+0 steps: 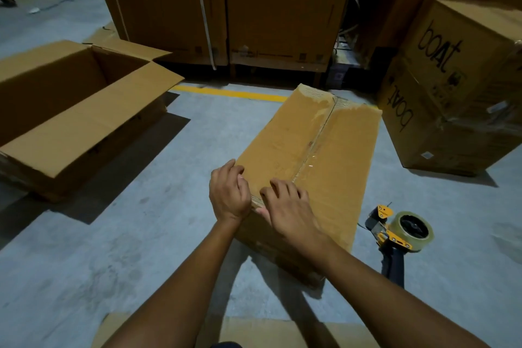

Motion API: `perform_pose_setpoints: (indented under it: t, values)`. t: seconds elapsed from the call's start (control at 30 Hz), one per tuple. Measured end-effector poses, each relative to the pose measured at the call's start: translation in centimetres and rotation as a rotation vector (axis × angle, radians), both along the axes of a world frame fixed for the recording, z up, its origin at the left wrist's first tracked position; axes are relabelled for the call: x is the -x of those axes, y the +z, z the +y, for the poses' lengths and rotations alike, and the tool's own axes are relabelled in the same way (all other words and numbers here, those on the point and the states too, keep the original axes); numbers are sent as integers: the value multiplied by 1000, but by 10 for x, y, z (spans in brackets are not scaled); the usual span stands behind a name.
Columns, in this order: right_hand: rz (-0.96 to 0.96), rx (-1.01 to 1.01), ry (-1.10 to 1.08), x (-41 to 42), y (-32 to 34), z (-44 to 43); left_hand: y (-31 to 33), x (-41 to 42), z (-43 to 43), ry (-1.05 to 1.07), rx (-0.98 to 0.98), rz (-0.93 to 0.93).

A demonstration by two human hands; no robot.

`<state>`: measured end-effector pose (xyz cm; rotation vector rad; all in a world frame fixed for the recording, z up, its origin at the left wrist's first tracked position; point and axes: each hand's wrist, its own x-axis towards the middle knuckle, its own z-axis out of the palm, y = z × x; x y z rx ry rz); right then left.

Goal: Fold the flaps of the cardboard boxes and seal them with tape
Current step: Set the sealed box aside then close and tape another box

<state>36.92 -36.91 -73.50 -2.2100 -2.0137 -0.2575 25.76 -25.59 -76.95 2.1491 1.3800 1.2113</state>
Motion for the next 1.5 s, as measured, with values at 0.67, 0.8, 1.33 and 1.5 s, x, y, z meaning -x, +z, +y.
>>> perform_pose_setpoints:
  t: [0.67,0.8,1.33,1.5]
  values:
    - [141,169,56,-28,17,-60,27,11,-17,-40,189,391]
    - [91,-189,29,-27,-3,-74,27,10,-21,-14,220,362]
    - [461,-4,-564,-49,23,-78,67,38,-31,56,536,606]
    - [558,-129,-619,-71,31,-68,71,40,-5,63,538,514]
